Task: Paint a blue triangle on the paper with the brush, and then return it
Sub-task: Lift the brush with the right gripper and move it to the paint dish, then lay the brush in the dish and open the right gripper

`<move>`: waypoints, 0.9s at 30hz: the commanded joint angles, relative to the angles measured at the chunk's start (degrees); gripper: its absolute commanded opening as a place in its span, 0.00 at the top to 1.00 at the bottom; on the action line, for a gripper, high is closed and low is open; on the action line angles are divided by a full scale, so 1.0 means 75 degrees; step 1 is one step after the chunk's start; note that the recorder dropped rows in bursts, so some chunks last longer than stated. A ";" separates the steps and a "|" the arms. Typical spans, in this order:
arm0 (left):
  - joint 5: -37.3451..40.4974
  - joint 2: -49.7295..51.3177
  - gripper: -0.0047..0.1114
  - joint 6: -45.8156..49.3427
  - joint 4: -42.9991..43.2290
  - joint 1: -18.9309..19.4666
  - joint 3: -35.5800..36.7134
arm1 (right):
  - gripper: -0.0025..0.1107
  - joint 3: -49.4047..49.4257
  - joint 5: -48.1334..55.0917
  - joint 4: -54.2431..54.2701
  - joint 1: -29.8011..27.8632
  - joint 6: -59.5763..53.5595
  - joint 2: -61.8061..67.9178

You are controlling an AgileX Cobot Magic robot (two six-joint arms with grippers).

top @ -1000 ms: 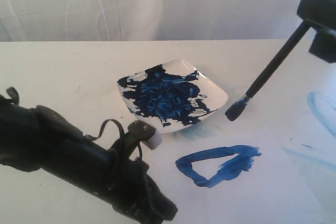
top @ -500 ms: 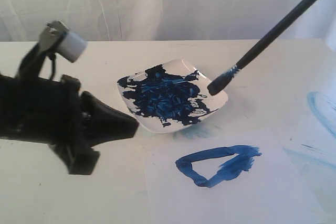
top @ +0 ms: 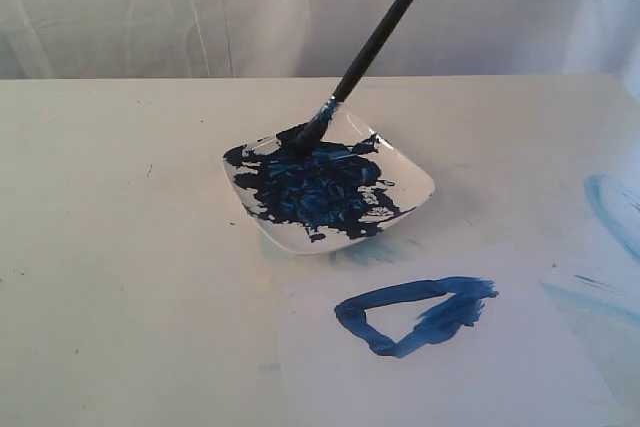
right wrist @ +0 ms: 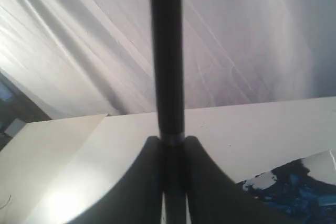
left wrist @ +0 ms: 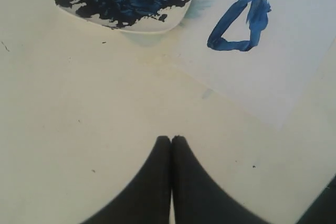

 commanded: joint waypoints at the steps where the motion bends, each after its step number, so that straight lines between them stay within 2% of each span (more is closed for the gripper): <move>1: 0.0058 -0.0775 0.96 -0.0172 0.0106 0.0018 0.0717 | 0.98 -0.0715 -0.1007 -0.0040 -0.0727 0.1001 0.1225; 8: -0.0911 -0.1085 0.96 -0.0172 0.0106 0.0018 0.1760 | 0.98 -0.1320 -0.1184 0.1034 -0.1244 0.1003 0.2868; 14: -0.1793 -0.1085 0.96 -0.0172 -0.0053 0.0018 0.2137 | 0.98 -0.1693 -0.1203 0.1309 -0.1522 0.1003 0.4215; 27: -0.1950 -0.1085 0.96 -0.0116 -0.0053 0.0018 0.2222 | 0.98 -0.1850 -0.1319 0.2163 -0.1557 0.1003 0.6030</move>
